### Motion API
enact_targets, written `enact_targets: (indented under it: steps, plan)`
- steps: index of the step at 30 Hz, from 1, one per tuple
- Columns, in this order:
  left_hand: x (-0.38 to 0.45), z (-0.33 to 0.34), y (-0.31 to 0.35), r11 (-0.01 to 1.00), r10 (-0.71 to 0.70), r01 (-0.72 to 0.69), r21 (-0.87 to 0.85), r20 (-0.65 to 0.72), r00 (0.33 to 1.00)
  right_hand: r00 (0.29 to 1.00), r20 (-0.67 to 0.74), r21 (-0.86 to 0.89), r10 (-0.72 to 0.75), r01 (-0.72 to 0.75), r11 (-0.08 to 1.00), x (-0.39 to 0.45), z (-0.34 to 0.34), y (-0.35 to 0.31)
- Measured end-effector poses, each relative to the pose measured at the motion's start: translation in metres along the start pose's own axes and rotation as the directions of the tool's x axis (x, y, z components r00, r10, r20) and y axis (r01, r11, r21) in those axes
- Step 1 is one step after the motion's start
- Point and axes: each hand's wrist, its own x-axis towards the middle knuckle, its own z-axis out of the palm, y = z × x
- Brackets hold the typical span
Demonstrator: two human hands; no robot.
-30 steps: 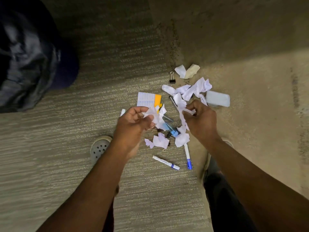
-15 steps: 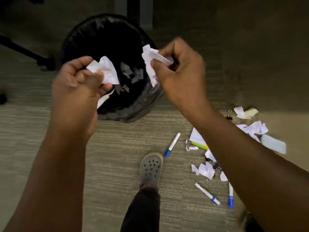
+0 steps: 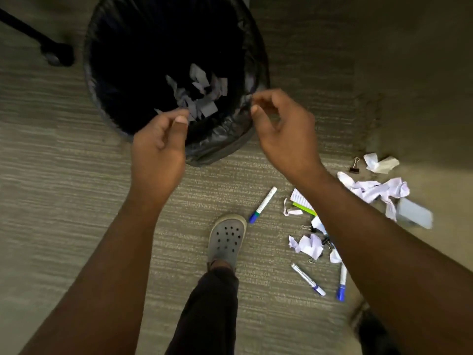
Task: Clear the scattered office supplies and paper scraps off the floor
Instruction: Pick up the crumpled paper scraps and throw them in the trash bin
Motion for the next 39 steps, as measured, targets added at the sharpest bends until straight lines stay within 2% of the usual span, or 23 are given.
enact_targets:
  steps: [3,7,9,11,13,16,18,19,21,24,25,27,30,33,36,39]
  plan:
    - [-0.041,0.029,-0.010,0.999,0.024,-0.026,0.037,0.037,0.999,0.988,-0.030,-0.034,0.152,-0.153,0.988,-0.057,-0.018,0.054]
    - [-0.093,0.075,-0.026,0.913,0.304,-0.307,0.271,0.053,0.951,0.909,-0.036,-0.215,0.415,-0.413,0.885,-0.153,-0.051,0.134]
    - [-0.114,0.098,-0.039,0.888,0.327,-0.341,0.310,0.097,0.940,0.855,0.011,-0.334,0.519,-0.486,0.808,-0.198,-0.066,0.168]
    - [-0.134,0.123,-0.054,0.897,0.246,-0.301,0.325,0.198,0.949,0.795,0.059,-0.453,0.604,-0.518,0.726,-0.236,-0.079,0.195]
    - [-0.150,0.150,-0.074,0.873,0.157,-0.308,0.378,0.380,0.911,0.754,0.077,-0.474,0.652,-0.548,0.689,-0.261,-0.086,0.218]
    - [-0.166,0.190,-0.106,0.801,-0.047,-0.355,0.482,0.642,0.765,0.707,0.149,-0.515,0.691,-0.541,0.665,-0.279,-0.085,0.245]
    - [-0.174,0.213,-0.127,0.745,-0.167,-0.385,0.545,0.712,0.682,0.693,0.208,-0.559,0.690,-0.495,0.666,-0.281,-0.078,0.257]
    - [-0.178,0.226,-0.137,0.716,-0.206,-0.398,0.573,0.719,0.664,0.696,0.230,-0.567,0.680,-0.472,0.675,-0.283,-0.072,0.265]
    - [-0.183,0.246,-0.155,0.677,-0.237,-0.389,0.625,0.685,0.689,0.722,0.264,-0.578,0.639,-0.412,0.704,-0.281,-0.058,0.279]
    - [-0.175,0.269,-0.174,0.625,-0.144,-0.369,0.688,0.566,0.812,0.760,0.321,-0.670,0.565,-0.239,0.702,-0.274,-0.035,0.292]
    - [-0.167,0.275,-0.178,0.613,-0.105,-0.375,0.695,0.542,0.833,0.770,0.334,-0.707,0.544,-0.176,0.685,-0.270,-0.028,0.296]
    - [-0.150,0.285,-0.184,0.587,-0.053,-0.427,0.688,0.559,0.827,0.786,0.348,-0.744,0.511,-0.100,0.661,-0.266,-0.016,0.301]
    - [-0.125,0.295,-0.190,0.551,-0.031,-0.486,0.679,0.598,0.801,0.795,0.352,-0.747,0.494,-0.080,0.661,-0.263,-0.008,0.308]
    - [-0.112,0.296,-0.193,0.607,-0.029,-0.438,0.663,0.569,0.822,0.825,0.357,-0.732,0.438,-0.044,0.680,-0.259,-0.007,0.314]
    - [-0.115,0.288,-0.195,0.661,0.002,-0.440,0.607,0.585,0.811,0.830,0.385,-0.699,0.403,-0.023,0.715,-0.259,-0.009,0.317]
    - [-0.131,0.279,-0.195,0.760,0.028,-0.364,0.538,0.532,0.846,0.845,0.366,-0.634,0.390,-0.081,0.769,-0.265,-0.018,0.317]
